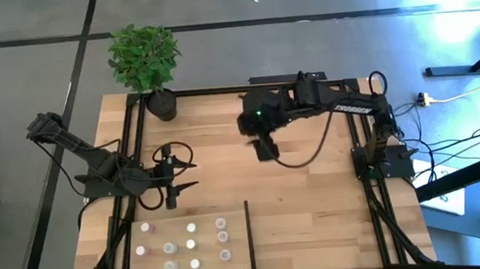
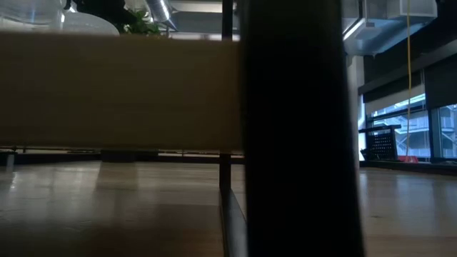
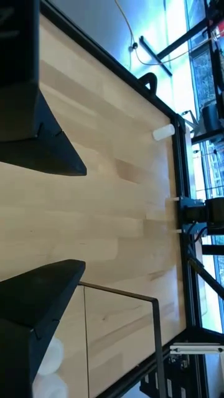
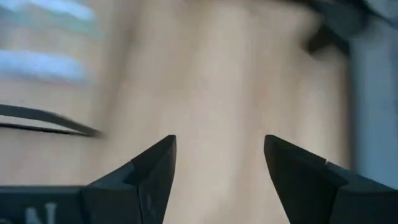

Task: Pick and place medicine bottles onto shelf by color
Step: Put the white pill bottle on the shelf aligned with the other white pill bottles

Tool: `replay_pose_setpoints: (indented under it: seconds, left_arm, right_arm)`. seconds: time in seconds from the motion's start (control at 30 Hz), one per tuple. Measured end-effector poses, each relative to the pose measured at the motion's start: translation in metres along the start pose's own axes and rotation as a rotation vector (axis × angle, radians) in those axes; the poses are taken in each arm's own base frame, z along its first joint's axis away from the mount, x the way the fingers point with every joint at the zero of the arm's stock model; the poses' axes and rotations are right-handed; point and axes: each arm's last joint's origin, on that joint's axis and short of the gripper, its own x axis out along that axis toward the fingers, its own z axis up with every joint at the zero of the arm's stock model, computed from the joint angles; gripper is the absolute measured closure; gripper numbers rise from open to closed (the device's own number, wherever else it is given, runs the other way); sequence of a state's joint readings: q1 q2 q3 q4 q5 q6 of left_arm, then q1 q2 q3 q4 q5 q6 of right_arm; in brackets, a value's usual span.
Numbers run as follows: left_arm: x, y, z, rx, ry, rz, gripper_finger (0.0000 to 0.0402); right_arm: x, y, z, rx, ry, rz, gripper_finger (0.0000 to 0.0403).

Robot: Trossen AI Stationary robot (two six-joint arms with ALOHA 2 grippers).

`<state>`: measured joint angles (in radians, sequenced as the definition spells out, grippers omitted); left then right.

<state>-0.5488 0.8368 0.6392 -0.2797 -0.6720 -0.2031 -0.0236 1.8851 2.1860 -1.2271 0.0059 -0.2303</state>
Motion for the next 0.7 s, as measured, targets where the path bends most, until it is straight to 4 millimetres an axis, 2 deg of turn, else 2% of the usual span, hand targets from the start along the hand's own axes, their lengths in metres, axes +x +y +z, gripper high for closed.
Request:
replay_pose_setpoints:
  seconds: [0.13,0.3,0.53,0.7]
  left_arm:
    - [0.0,0.0,0.0,0.0,0.0,0.0,0.0176]
    - [0.0,0.0,0.0,0.0,-0.001,0.0,0.0176]
    - [0.0,0.0,0.0,0.0,-0.001,0.0,0.0176]
    - [0.0,0.0,0.0,0.0,-0.001,0.001,0.0176]
  right_arm:
    - [-0.001,-0.019,-0.014,0.153,0.133,-0.222,0.0159]
    - [-0.006,-0.05,-0.038,0.404,0.267,-0.338,0.0159]
    - [-0.017,-0.093,-0.069,0.638,0.401,-0.536,0.0159]
    - [-0.014,-0.122,-0.089,0.76,0.435,-0.619,0.0159]
